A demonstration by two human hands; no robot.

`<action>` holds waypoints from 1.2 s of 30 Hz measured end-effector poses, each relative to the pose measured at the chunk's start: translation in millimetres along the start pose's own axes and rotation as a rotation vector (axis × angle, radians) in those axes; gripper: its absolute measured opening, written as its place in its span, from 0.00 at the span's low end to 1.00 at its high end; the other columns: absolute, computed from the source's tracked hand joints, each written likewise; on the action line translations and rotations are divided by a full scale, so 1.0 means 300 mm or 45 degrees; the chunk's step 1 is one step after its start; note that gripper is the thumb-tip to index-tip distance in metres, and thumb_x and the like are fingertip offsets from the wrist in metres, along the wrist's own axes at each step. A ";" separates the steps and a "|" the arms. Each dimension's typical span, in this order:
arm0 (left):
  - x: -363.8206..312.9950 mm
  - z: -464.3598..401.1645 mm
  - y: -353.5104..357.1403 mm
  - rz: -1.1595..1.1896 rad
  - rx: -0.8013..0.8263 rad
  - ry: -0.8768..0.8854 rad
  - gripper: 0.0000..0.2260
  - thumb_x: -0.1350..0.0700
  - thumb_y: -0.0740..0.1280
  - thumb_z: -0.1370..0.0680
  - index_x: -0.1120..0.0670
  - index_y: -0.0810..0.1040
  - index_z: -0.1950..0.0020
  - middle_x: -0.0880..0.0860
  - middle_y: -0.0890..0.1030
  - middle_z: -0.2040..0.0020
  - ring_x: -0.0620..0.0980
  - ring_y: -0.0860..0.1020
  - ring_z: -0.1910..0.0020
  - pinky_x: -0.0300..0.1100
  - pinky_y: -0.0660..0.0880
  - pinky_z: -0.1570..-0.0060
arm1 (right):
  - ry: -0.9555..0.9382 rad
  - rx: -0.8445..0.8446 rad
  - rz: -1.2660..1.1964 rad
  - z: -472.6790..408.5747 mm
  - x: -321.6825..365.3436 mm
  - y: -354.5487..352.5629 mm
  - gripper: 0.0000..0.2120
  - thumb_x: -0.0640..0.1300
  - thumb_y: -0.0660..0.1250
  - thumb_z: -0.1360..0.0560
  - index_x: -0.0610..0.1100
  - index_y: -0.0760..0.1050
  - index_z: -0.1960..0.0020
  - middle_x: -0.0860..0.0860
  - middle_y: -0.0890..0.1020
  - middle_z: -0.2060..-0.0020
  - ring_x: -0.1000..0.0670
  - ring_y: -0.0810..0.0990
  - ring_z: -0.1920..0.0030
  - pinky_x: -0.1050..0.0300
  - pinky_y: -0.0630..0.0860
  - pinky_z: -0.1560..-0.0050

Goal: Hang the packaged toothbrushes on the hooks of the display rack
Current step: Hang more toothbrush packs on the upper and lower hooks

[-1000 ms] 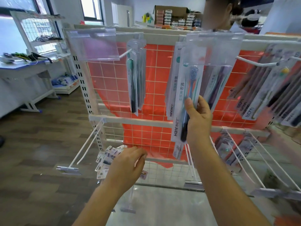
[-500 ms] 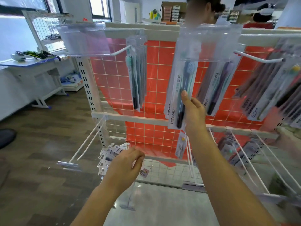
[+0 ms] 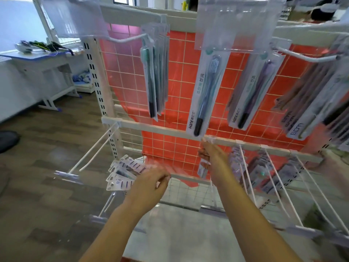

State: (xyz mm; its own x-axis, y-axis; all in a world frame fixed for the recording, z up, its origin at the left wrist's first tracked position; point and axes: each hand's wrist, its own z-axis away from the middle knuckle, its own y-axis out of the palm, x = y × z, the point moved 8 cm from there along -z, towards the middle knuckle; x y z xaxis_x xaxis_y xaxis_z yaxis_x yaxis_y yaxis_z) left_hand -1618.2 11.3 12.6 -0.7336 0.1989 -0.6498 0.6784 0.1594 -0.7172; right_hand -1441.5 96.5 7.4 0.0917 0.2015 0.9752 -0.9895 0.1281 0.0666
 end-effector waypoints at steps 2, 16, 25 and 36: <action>0.011 0.013 0.013 0.004 -0.005 -0.041 0.08 0.57 0.62 0.21 0.54 0.80 0.48 0.47 0.80 0.52 0.45 0.75 0.54 0.31 0.70 0.54 | 0.036 0.041 0.018 0.009 -0.033 0.009 0.08 0.51 0.68 0.26 0.48 0.74 0.61 0.49 0.80 0.60 0.47 0.77 0.54 0.48 0.73 0.45; 0.237 0.195 -0.050 -0.034 -0.101 -0.363 0.10 0.58 0.61 0.21 0.58 0.80 0.44 0.53 0.81 0.49 0.50 0.77 0.50 0.40 0.72 0.48 | 0.286 0.569 0.189 0.210 -0.276 0.363 0.05 0.46 0.66 0.24 0.46 0.77 0.57 0.49 0.82 0.64 0.49 0.79 0.60 0.52 0.75 0.54; 0.469 0.338 -0.150 -0.140 -0.129 -0.573 0.10 0.55 0.60 0.20 0.54 0.79 0.45 0.52 0.80 0.50 0.49 0.77 0.53 0.40 0.73 0.52 | 0.072 0.789 0.704 0.281 -0.417 0.593 0.02 0.45 0.67 0.25 0.48 0.75 0.56 0.50 0.79 0.59 0.50 0.78 0.56 0.62 0.71 0.58; 0.722 0.462 -0.101 -0.201 0.012 -0.748 0.12 0.54 0.57 0.19 0.55 0.77 0.43 0.53 0.80 0.49 0.50 0.78 0.50 0.43 0.76 0.48 | -0.249 0.930 1.358 0.264 -0.632 0.730 0.13 0.46 0.66 0.24 0.43 0.75 0.41 0.49 0.78 0.50 0.55 0.75 0.52 0.67 0.68 0.57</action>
State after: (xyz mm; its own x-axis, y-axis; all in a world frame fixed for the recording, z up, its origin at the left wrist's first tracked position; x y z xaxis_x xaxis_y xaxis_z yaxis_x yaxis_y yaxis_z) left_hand -1803.1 -84.6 -141.4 -0.7262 -0.3937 -0.5636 0.5610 0.1345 -0.8168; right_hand -1684.4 9.4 -146.0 -0.7266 -0.2757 0.6293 -0.4022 -0.5720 -0.7149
